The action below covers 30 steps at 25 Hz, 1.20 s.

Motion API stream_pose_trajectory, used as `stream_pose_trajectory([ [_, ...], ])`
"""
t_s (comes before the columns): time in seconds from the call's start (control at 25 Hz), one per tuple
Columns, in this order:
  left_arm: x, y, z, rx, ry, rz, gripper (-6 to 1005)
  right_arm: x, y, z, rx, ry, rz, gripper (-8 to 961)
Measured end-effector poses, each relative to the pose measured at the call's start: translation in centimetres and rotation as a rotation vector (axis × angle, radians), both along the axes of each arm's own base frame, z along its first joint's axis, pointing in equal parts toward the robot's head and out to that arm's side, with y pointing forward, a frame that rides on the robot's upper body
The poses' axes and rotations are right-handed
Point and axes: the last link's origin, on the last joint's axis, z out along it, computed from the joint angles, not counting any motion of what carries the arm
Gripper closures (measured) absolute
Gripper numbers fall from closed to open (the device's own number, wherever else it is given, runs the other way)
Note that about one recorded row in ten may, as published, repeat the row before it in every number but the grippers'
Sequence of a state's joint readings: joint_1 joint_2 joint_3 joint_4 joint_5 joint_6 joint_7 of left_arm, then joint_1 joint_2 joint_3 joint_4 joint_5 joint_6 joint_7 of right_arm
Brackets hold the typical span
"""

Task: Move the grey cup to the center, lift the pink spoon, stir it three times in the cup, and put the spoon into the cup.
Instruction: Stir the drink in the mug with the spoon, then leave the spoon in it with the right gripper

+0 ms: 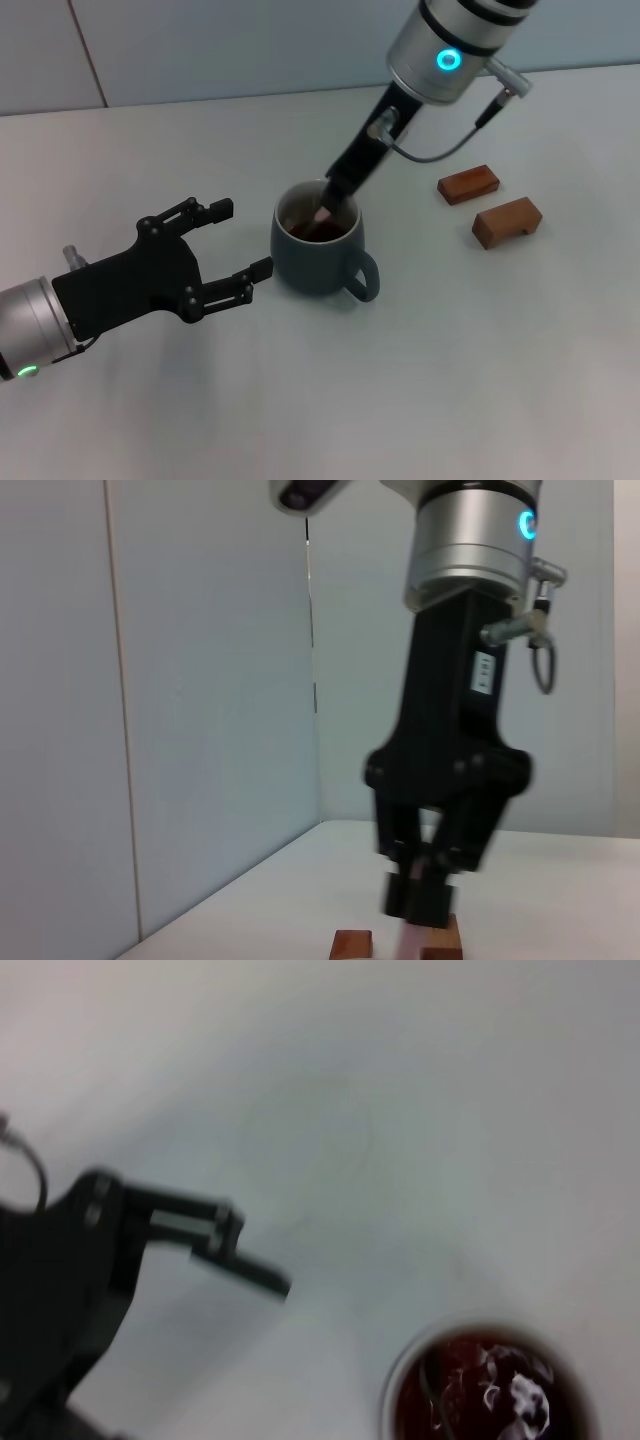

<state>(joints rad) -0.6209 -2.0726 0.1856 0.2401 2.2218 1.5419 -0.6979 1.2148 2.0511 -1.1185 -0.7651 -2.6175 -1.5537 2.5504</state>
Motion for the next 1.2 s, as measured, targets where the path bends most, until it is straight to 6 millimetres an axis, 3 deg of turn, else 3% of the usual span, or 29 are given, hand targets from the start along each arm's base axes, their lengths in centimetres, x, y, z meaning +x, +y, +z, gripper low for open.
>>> stream_pose_trajectory([
  [0.28, -0.1, -0.1, 0.0, -0.002, 0.000, 0.003, 159, 0.2, 1.1, 0.7, 0.060, -0.026, 0.021, 829],
  [0.52, -0.2, -0.2, 0.0, -0.002, -0.001, 0.004, 159, 1.1, 0.2, 1.2, 0.005, -0.063, -0.023, 829],
  [0.68, -0.1, -0.2, 0.0, -0.005, -0.004, 0.002, 159, 0.2, -0.6, 0.1, -0.034, -0.058, -0.006, 829],
  [0.88, -0.1, -0.3, -0.1, -0.006, -0.007, 0.000, 159, -1.1, 0.0, -0.6, 0.001, -0.042, 0.046, 829],
  [1.2, -0.2, -0.4, 0.0, -0.002, -0.004, -0.001, 159, 0.8, 0.6, 0.8, 0.042, -0.124, 0.015, 829],
])
